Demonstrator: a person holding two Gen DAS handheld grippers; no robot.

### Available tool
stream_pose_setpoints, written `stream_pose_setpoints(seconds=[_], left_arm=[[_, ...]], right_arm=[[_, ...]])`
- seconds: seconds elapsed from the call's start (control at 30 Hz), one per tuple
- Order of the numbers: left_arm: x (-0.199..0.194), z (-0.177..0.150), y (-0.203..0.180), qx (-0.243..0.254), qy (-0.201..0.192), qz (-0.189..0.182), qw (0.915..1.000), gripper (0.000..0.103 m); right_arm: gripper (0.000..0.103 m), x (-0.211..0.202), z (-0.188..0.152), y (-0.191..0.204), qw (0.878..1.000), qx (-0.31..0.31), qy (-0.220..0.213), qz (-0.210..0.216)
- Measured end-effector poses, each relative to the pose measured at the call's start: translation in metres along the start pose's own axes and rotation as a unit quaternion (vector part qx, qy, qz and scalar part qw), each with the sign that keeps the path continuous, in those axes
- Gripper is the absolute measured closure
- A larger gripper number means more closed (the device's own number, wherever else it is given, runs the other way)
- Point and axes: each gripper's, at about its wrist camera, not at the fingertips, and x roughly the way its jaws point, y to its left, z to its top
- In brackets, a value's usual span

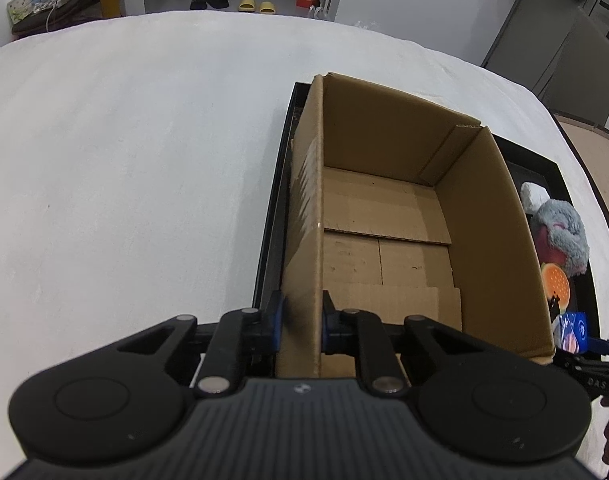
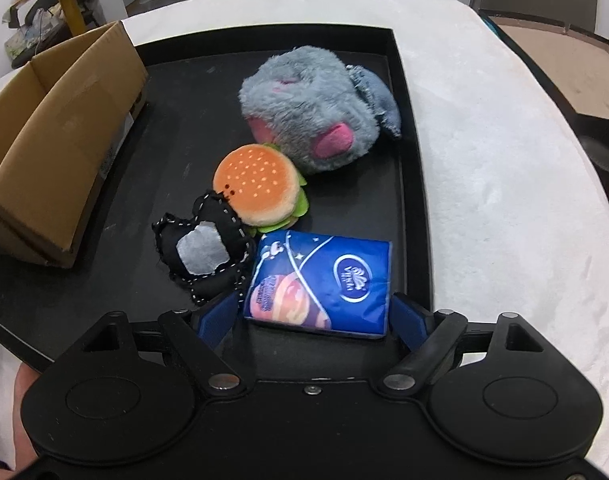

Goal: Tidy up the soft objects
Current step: 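Grasp the blue tissue pack with the right gripper and lift it, then carry the tissue pack over the box and release it inside with the right gripper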

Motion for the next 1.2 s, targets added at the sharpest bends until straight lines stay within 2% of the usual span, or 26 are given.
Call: stream_pose_setpoints(seconds=[0.13, 0.2, 0.7, 1.07, 1.2], left_arm=[[-0.003, -0.006, 0.003, -0.001, 0.006, -0.002, 1.0, 0.087], [-0.005, -0.01, 0.002, 0.002, 0.008, -0.003, 1.0, 0.087], [-0.009, -0.018, -0.001, 0.013, 0.019, -0.007, 0.9997, 0.086], [-0.019, -0.013, -0.002, 0.009, 0.009, 0.0, 0.9999, 0.086], [-0.013, -0.015, -0.004, 0.007, 0.018, 0.005, 0.9998, 0.087]], right_arm=[[0.024, 0.004, -0.001, 0.0, 1.0, -0.002, -0.004, -0.01], [0.03, 0.003, -0.003, 0.003, 1.0, -0.001, -0.007, -0.014], [0.031, -0.049, 0.003, -0.003, 0.998, 0.017, -0.061, 0.02], [0.031, -0.066, 0.027, 0.039, 0.994, -0.014, -0.095, 0.058], [0.031, -0.068, 0.038, 0.054, 0.992, -0.026, -0.105, 0.069]])
